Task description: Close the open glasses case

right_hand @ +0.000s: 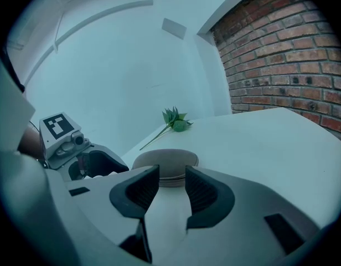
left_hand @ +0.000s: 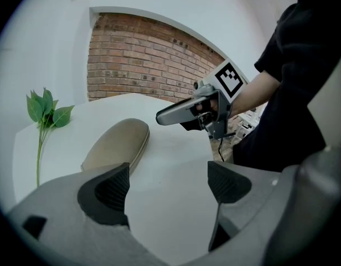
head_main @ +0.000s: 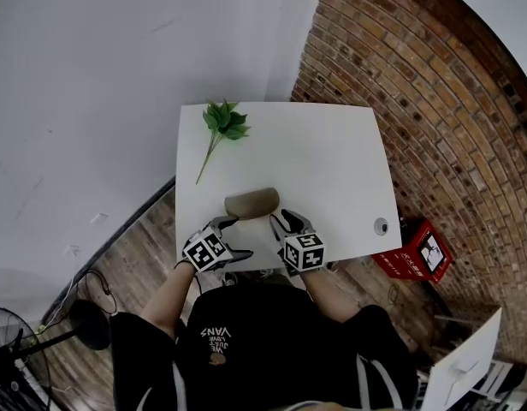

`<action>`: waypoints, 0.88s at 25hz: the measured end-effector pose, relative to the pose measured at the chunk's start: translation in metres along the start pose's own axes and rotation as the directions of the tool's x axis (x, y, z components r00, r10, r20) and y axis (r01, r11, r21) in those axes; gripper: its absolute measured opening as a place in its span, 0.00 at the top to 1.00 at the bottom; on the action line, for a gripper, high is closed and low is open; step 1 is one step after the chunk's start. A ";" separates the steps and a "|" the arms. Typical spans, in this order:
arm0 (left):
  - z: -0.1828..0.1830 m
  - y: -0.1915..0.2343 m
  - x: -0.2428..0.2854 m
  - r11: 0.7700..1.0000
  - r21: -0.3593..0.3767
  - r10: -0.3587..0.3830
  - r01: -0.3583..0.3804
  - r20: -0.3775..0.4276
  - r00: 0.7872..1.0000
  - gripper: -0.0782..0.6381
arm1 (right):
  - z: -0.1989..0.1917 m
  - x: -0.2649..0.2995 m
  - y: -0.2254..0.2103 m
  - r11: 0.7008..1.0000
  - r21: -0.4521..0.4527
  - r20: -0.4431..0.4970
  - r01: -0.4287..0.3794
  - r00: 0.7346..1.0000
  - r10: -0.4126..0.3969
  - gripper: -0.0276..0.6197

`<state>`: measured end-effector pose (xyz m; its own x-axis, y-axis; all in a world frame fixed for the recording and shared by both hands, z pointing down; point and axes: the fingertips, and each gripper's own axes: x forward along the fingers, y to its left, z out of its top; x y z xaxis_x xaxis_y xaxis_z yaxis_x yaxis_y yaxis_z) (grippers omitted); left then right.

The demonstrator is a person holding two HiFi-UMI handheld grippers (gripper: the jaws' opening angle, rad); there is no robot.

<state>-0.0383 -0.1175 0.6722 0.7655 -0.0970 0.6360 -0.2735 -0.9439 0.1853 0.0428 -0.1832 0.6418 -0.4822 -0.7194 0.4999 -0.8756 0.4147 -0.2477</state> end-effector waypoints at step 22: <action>0.015 -0.001 -0.083 0.976 0.042 0.193 -0.213 0.278 0.941 0.49 | -0.005 -0.042 0.045 0.991 0.060 0.131 0.121 0.983 -0.128 0.81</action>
<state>-0.0927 -0.1137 0.6078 0.8296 -0.3613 0.4256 -0.4053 -0.9141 0.0140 0.0242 -0.1315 0.6135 -0.3657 -0.8333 0.4145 -0.9277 0.2902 -0.2350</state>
